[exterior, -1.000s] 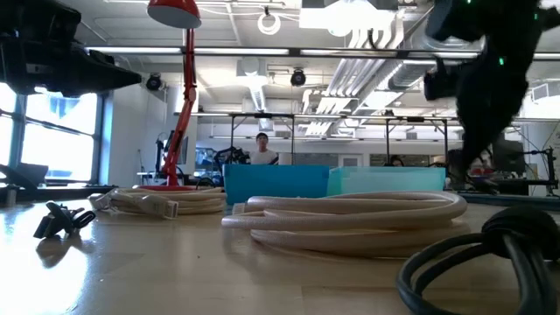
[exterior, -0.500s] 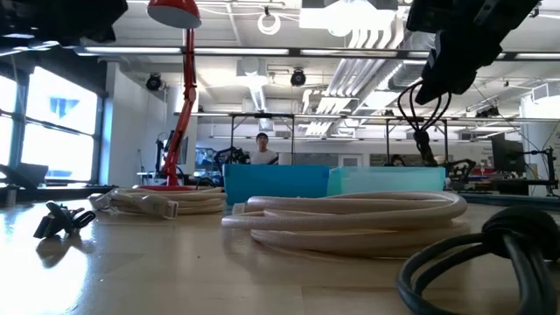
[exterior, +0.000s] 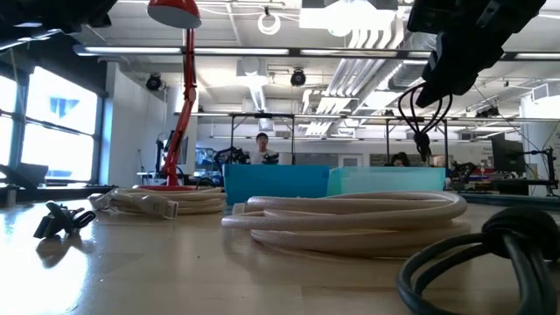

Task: Pick & Place USB Port
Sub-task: Put the black USB cable into the blue bin

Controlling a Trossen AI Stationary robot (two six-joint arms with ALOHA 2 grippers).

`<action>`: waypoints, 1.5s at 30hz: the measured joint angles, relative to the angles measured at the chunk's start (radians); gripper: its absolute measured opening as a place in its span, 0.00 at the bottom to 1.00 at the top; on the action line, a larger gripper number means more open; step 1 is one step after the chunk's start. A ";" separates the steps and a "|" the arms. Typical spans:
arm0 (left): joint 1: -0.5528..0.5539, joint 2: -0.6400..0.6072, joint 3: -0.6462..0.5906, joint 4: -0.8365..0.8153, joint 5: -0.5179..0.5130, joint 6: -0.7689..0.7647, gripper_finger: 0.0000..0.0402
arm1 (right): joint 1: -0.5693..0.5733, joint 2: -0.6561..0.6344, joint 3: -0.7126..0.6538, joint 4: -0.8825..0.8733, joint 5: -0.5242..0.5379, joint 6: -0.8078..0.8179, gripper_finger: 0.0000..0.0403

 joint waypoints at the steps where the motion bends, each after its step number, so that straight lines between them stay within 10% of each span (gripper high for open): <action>1: 0.000 0.000 0.000 0.000 -0.008 -0.001 0.16 | 0.003 0.000 0.000 0.000 0.000 0.000 0.00; 12: 0.000 0.027 0.003 0.011 -0.139 -0.201 0.46 | 0.022 0.001 0.000 0.182 -0.071 -0.057 0.00; 25: 0.000 0.461 0.022 0.466 -0.022 -0.313 0.48 | 0.022 0.001 0.000 0.523 -0.326 -0.225 0.00; 45: 0.000 1.163 0.610 0.251 0.114 -0.177 0.48 | 0.077 0.001 0.049 0.522 -0.418 -0.320 0.00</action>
